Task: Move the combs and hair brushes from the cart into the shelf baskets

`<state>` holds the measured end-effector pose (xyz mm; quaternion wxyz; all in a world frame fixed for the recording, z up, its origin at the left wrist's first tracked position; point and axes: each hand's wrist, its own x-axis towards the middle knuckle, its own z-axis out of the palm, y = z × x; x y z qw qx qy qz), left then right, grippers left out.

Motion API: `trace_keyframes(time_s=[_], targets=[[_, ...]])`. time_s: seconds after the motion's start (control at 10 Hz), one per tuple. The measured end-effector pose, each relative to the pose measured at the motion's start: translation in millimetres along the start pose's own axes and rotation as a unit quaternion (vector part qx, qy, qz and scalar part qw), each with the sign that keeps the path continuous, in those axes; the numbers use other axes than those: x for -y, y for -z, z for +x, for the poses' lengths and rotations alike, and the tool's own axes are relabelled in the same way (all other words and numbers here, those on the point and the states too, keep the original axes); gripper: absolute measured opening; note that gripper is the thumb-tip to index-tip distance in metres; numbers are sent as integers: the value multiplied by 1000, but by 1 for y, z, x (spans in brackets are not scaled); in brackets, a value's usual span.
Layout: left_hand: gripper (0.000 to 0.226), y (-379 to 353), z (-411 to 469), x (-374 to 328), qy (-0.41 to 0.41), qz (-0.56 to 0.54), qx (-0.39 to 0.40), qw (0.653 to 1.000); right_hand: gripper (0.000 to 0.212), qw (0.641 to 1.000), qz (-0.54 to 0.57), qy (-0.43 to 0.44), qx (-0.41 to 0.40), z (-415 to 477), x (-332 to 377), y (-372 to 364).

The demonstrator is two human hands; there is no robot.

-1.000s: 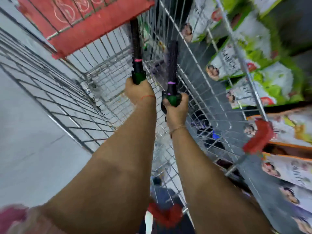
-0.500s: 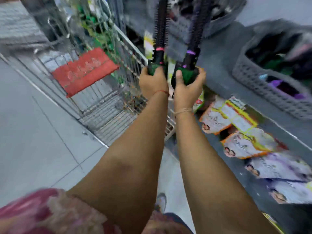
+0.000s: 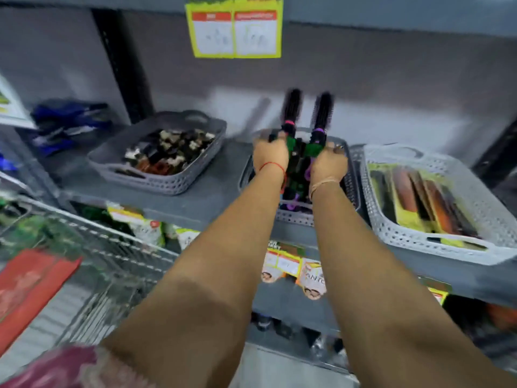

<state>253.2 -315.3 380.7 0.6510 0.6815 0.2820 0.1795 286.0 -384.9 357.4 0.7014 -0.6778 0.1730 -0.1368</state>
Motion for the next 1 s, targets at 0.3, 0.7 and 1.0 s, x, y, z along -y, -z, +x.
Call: trace_keyframes(time_s=[0.3, 0.7, 1.0], targets=[[43, -32, 39, 50, 124, 221, 159, 954, 27, 967, -233, -62, 81, 31, -38, 32], [63, -33, 35, 68, 77, 322, 30, 943, 40, 925, -376, 20, 45, 32, -58, 25], [53, 11, -39, 61, -317, 512, 63, 796, 54, 812, -503, 277, 104, -47, -61, 50]])
